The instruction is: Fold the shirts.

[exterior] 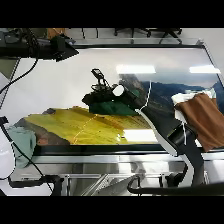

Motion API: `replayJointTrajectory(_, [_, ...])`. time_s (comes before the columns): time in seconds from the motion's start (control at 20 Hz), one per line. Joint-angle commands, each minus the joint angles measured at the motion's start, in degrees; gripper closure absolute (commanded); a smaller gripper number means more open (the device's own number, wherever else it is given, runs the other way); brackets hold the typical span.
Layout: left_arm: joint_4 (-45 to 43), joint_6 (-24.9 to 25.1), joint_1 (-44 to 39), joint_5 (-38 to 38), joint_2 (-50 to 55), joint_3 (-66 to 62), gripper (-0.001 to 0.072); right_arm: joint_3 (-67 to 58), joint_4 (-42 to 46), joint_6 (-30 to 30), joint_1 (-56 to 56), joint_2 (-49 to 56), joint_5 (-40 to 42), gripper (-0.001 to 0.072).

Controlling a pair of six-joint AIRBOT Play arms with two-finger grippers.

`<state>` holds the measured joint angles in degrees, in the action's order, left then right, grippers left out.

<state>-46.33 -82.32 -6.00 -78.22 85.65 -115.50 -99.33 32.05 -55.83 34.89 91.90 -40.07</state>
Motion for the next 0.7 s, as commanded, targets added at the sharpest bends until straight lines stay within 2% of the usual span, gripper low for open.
replayJointTrajectory(0.0, [-0.4, 2.4, -2.0, -2.9, -1.4, 0.0, 0.0691, 0.1, 6.4, -1.1, -3.9, -5.1, -5.8, 0.0334])
replayJointTrajectory(0.15, [-0.1, 2.4, -2.8, -2.8, -1.3, 0.3, 0.0691, 0.1, 18.7, -13.8, -15.7, -12.5, -17.2, 0.0314])
replayJointTrajectory(0.2, [-0.1, 2.4, -2.8, -2.8, -1.4, 0.3, 0.0691, 0.1, 22.9, -18.7, -20.3, -14.1, -21.4, 0.0211])
replayJointTrajectory(0.25, [-0.1, 2.4, -2.8, -2.8, -1.4, 0.3, 0.0691, 0.1, 26.0, -22.3, -24.6, -14.9, -25.9, 0.0155])
replayJointTrajectory(0.3, [-0.1, 2.4, -2.7, -3.0, -1.4, 0.3, 0.0691, 0.4, 27.4, -23.9, -28.3, -15.0, -29.7, 0.0155])
replayJointTrajectory(0.4, [-0.1, 2.4, -2.5, -4.1, -1.4, 0.3, 0.0691, 3.5, 27.0, -24.0, -34.2, -14.4, -34.0, 0.0155])
replayJointTrajectory(0.65, [-0.1, 2.4, -2.5, -5.4, -1.4, 0.2, 0.0691, 13.6, 22.3, -20.7, -36.8, -10.7, -31.5, 0.0152])
